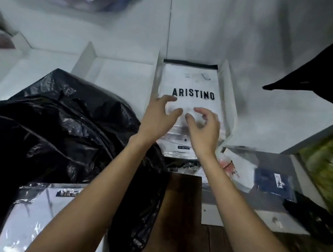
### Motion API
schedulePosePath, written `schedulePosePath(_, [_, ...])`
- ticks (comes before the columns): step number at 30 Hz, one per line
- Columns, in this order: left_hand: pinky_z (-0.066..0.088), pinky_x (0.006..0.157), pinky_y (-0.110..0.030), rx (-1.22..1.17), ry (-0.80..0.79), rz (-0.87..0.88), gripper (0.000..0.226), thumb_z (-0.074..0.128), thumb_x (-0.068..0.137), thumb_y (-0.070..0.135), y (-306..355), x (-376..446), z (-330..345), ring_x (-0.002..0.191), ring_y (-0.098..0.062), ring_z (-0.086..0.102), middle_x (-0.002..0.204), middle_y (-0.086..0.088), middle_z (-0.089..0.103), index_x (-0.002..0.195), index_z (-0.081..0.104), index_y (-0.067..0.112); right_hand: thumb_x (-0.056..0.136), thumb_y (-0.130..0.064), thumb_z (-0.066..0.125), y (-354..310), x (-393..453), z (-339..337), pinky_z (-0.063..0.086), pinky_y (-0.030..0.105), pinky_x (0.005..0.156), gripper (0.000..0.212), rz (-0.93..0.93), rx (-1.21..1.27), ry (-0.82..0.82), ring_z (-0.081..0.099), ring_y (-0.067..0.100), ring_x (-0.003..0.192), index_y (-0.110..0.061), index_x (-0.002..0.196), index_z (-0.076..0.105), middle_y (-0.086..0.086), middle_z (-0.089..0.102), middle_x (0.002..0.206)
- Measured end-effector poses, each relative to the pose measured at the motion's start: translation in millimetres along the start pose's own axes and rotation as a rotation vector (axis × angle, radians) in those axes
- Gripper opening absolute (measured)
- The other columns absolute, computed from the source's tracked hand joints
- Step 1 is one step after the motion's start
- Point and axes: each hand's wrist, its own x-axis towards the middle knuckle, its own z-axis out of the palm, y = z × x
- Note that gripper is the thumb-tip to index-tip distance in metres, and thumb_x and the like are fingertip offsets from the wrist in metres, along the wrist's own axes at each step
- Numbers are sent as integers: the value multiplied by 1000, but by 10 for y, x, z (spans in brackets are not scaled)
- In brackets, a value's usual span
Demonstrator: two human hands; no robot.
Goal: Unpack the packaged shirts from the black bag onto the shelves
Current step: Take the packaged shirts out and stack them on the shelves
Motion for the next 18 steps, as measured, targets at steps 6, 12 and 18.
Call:
schedulePosePath(6, [54, 97, -37, -106, 1, -7, 30, 66, 85, 36, -442, -1438, -507, 104, -1, 66, 109, 15, 72, 114, 67, 34, 99, -7, 62, -10, -1766, 373, 47, 18, 71, 11, 293, 332, -345, 62, 3, 71, -13, 94, 69, 3, 68, 81])
schedulePosePath(12, [51, 84, -24, -91, 125, -53, 16, 66, 89, 17, -1180, -2420, -1410, 95, -1, 66, 96, 16, 72, 95, 71, 31, 88, -54, 73, -20, -2929, 538, 55, 38, 87, 35, 593, 105, -446, 68, 13, 92, -22, 101, 67, -2, 72, 102])
schedulePosePath(18, [36, 104, -46, 142, 199, -506, 54, 70, 88, 29, -2015, -3049, -1862, 127, -38, 42, 136, -14, 47, 134, 49, 11, 71, -60, 84, -48, -3499, 511, 45, 39, 99, 66, 836, 144, -595, 60, 6, 110, -36, 126, 57, -16, 68, 118])
